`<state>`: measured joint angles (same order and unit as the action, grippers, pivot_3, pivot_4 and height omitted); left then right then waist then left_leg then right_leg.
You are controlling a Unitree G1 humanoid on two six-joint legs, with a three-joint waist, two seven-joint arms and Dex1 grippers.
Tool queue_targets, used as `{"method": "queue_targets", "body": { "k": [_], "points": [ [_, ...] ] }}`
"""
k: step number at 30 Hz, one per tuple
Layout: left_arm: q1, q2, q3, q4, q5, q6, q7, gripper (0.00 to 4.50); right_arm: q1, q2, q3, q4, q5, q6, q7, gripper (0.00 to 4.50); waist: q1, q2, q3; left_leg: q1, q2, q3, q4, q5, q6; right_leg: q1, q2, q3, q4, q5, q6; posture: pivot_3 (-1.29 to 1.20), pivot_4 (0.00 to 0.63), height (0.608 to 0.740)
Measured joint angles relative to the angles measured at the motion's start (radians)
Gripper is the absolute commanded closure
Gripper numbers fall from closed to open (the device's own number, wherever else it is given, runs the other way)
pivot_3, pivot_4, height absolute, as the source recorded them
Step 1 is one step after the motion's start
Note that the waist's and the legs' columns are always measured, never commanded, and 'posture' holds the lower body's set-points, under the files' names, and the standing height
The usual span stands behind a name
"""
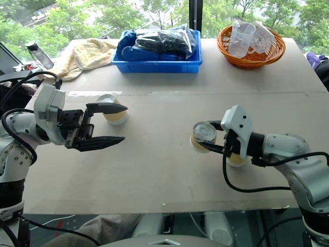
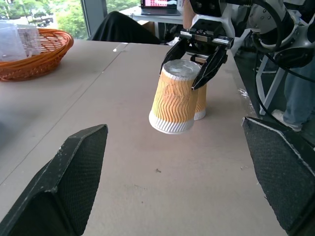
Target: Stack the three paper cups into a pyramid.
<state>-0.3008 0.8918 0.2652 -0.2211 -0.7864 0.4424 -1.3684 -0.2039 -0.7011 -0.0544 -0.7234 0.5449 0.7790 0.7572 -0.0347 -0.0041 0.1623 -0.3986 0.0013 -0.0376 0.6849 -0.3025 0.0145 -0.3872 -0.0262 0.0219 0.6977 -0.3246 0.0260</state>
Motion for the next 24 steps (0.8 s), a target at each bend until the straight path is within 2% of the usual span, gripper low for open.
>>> {"method": "queue_targets", "body": {
  "k": [8,17,19,20,22,23,24],
  "points": [
    [-0.018,0.0,-0.018,0.017,0.001,0.001,-0.014,0.0,0.185,0.034,0.001,-0.026,-0.104,-0.1,-0.11,2.54,-0.001,-0.001,0.0,0.001,0.0,0.0,0.001,0.0,0.0,0.001,0.001,0.0,0.001,0.0,0.0,0.0,0.15,0.74],
    [-0.043,0.0,-0.036,0.029,0.003,0.003,-0.022,0.0,0.208,0.041,0.03,-0.033,-0.113,-0.115,-0.131,2.54,-0.001,-0.001,0.0,0.001,0.0,0.0,0.001,0.0,0.0,0.001,0.001,0.0,0.001,0.0,0.0,0.0,0.15,0.74],
    [-0.043,0.0,-0.038,0.032,0.006,0.003,-0.023,0.0,0.209,0.04,0.03,-0.034,-0.106,-0.11,-0.13,1.54,-0.001,-0.001,0.0,0.001,0.0,0.0,0.001,0.0,0.0,0.001,0.001,0.0,0.001,0.0,0.0,0.0,0.15,0.74],
    [-0.044,0.0,-0.038,0.035,0.008,0.003,-0.023,0.0,0.209,0.039,0.03,-0.035,-0.101,-0.108,-0.129,1.27,-0.001,-0.001,0.0,0.001,0.0,0.0,0.001,0.0,0.0,0.001,0.001,0.0,0.001,0.0,0.0,0.0,0.15,0.74],
    [-0.046,0.0,-0.038,0.035,0.011,0.003,-0.023,0.0,0.209,0.036,0.03,-0.04,-0.087,-0.106,-0.124,0.27,-0.001,-0.001,0.0,0.001,0.0,0.0,0.001,0.0,0.0,0.001,0.001,0.0,0.001,0.0,0.0,0.0,0.15,0.74],
    [-0.046,0.0,-0.038,0.035,0.011,0.003,-0.023,0.0,0.208,0.036,0.028,-0.042,-0.074,-0.105,-0.122,0.06,-0.001,-0.001,0.0,0.001,0.0,0.0,0.001,0.0,0.0,0.001,0.001,0.0,0.001,0.0,0.0,0.0,0.15,0.74],
    [-0.047,0.0,-0.038,0.035,0.011,0.003,-0.023,0.0,0.205,0.037,0.022,-0.042,-0.059,-0.104,-0.119,0.06,-0.001,-0.001,0.0,0.001,0.0,0.0,0.001,0.0,0.0,0.001,0.001,0.0,0.001,0.0,0.0,0.0,0.15,0.74]
  ]
}}
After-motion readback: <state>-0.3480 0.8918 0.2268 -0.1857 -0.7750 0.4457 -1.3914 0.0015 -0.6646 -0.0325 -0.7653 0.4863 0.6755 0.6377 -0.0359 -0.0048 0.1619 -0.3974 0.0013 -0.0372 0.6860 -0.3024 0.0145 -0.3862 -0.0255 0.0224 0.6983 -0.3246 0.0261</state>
